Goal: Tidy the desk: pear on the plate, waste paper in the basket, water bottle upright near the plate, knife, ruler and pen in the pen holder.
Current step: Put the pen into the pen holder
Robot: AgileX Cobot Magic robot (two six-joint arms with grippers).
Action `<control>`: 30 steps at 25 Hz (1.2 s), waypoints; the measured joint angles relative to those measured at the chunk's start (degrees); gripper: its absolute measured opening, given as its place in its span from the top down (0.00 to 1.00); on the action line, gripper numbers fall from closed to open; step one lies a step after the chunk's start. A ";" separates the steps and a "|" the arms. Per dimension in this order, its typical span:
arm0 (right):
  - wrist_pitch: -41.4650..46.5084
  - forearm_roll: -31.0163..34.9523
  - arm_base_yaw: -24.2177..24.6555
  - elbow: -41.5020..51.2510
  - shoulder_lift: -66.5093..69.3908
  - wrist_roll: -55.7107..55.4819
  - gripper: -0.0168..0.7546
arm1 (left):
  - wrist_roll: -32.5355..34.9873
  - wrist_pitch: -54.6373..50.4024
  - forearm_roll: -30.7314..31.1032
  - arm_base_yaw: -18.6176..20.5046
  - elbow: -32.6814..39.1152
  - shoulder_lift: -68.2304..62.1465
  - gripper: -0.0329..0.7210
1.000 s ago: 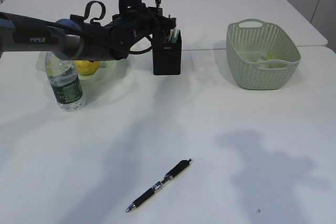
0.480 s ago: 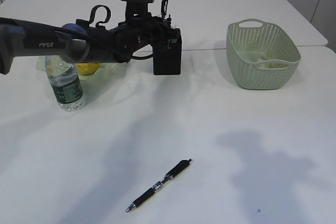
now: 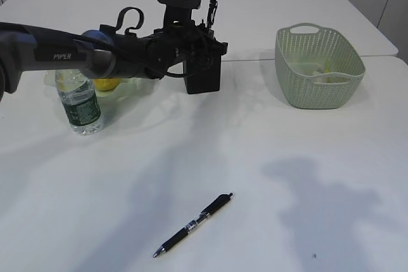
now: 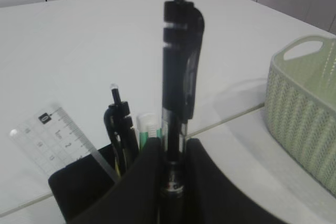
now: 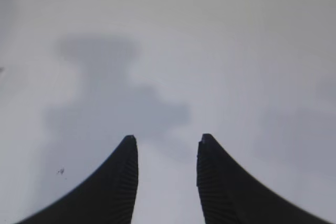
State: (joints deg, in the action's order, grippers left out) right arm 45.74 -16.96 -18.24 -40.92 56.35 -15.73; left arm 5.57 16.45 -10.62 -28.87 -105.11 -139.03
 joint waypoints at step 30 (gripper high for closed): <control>-1.16 0.48 0.00 0.00 0.00 0.00 0.57 | 0.00 -1.30 -0.35 1.46 0.00 0.00 0.56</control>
State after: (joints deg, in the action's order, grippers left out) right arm 44.58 -16.48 -18.24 -40.92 56.35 -15.73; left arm 5.57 15.15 -10.96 -27.41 -105.11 -139.03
